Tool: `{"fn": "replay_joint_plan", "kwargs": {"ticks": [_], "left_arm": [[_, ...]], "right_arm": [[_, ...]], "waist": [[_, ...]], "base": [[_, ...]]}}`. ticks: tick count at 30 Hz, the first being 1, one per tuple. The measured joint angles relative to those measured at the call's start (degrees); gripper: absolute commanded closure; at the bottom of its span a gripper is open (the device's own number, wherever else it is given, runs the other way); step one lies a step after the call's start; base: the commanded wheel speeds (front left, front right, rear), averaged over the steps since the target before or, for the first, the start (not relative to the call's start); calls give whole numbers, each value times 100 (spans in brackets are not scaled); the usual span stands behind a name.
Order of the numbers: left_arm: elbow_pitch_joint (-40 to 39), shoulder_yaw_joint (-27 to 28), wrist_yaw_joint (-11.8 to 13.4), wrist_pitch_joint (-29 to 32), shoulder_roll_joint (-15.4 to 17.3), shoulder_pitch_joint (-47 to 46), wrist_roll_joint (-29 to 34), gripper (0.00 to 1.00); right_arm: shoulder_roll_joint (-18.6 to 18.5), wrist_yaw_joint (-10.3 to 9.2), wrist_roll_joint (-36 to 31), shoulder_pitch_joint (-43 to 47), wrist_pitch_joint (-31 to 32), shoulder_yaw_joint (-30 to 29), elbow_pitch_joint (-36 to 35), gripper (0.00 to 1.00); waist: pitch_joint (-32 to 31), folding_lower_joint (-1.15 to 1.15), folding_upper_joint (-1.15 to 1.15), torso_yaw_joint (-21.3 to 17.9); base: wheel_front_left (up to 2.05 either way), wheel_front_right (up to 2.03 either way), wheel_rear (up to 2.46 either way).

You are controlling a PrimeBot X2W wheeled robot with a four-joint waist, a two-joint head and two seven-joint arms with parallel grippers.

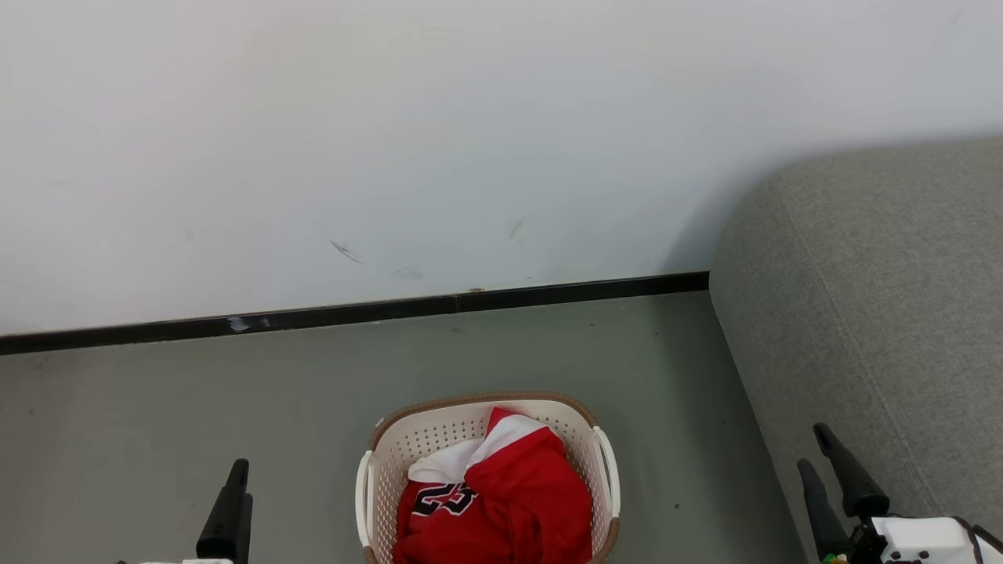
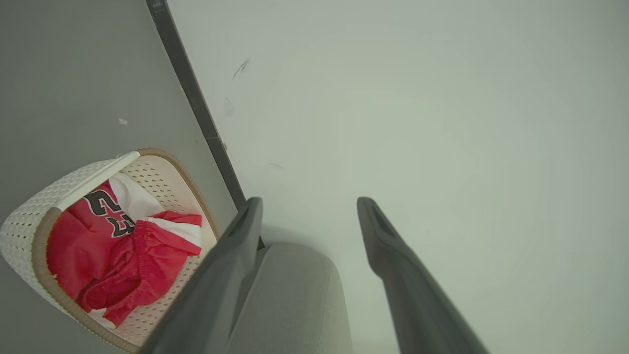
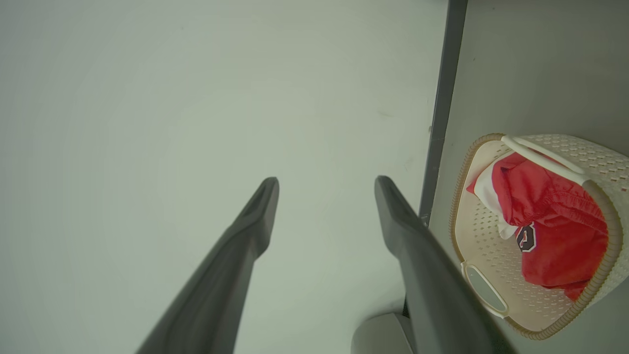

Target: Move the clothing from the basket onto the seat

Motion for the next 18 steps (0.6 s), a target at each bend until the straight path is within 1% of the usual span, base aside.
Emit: {"fn": "replay_joint_plan", "kwargs": {"ticks": [5, 8, 10, 11, 12, 14, 18], "left_arm": [[-64, -103, 0, -105, 36, 0, 253, 0], [-160, -269, 9, -256, 130, -1, 780, 0], [-176, -301, 12, -266, 159, -2, 866, 0], [-203, -355, 44, -325, 203, -5, 1065, 0], [-203, -355, 44, -325, 203, -5, 1065, 0], [-237, -410, 68, -356, 229, -8, 1241, 0], [-294, -505, 136, -445, 240, -12, 1584, 0]], "right_arm": [[-1, 0, -174, 0, -108, 97, -66, 0], [-82, 0, -595, 1, -260, 197, -105, 0], [-103, 0, -669, 1, -277, 212, -109, 0], [-143, 0, -851, 1, -326, 248, -116, 0], [-143, 0, -851, 1, -326, 248, -116, 0], [-171, 0, -1028, 0, -355, 282, -129, 0], [-233, 0, -1454, -4, -433, 334, -143, 0]], "waist": [[-1, 0, 0, 2], [-12, 4, 0, 6], [-14, 6, 0, 7], [-18, 13, 0, 9], [-18, 13, 0, 9], [-21, 20, 0, 10], [-32, 40, 0, 16]], "base": [[0, 0, 0], [0, 0, 0], [0, 0, 0], [0, 0, 0], [0, 0, 0], [0, 0, 0], [0, 0, 0]]}}
